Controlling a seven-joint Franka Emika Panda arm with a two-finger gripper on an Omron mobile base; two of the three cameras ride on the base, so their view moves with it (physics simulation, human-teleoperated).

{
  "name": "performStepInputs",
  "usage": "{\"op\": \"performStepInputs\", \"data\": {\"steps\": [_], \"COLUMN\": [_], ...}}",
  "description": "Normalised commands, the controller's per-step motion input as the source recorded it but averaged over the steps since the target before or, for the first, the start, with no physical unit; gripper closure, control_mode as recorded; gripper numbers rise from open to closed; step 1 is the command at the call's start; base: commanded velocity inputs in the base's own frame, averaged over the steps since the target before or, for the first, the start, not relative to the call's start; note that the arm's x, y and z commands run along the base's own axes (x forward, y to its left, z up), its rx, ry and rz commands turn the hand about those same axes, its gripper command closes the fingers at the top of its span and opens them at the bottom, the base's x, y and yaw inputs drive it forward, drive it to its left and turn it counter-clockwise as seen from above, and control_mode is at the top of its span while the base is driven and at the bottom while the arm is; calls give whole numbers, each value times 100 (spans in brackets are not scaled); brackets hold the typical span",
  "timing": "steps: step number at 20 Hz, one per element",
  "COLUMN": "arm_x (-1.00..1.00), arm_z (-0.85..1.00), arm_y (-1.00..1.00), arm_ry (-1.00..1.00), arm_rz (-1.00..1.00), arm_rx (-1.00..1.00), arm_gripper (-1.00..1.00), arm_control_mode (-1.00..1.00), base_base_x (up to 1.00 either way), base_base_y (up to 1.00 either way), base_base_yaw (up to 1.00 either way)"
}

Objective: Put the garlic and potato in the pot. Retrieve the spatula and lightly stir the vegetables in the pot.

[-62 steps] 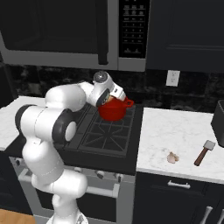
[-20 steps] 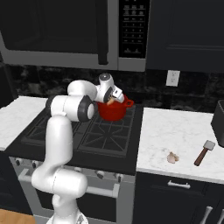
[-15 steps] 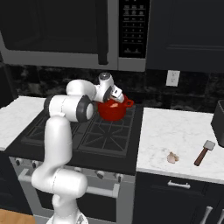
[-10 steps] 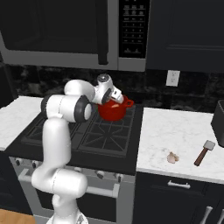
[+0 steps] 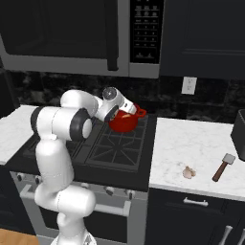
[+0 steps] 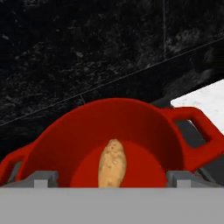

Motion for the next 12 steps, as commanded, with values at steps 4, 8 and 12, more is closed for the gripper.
{"op": "performStepInputs", "data": {"steps": [4, 8, 12], "arm_x": [-100, -91, -76], "arm_z": [78, 57, 0], "arm_y": [-92, -99, -100], "arm_ry": [2, 30, 35], "arm_rz": [-2, -7, -4], "arm_rx": [0, -6, -9], "arm_gripper": [-100, -100, -100], "arm_control_mode": [-100, -100, -100], "base_base_x": [0, 0, 0], "base_base_y": [0, 0, 0], "base_base_yaw": [0, 0, 0]}}
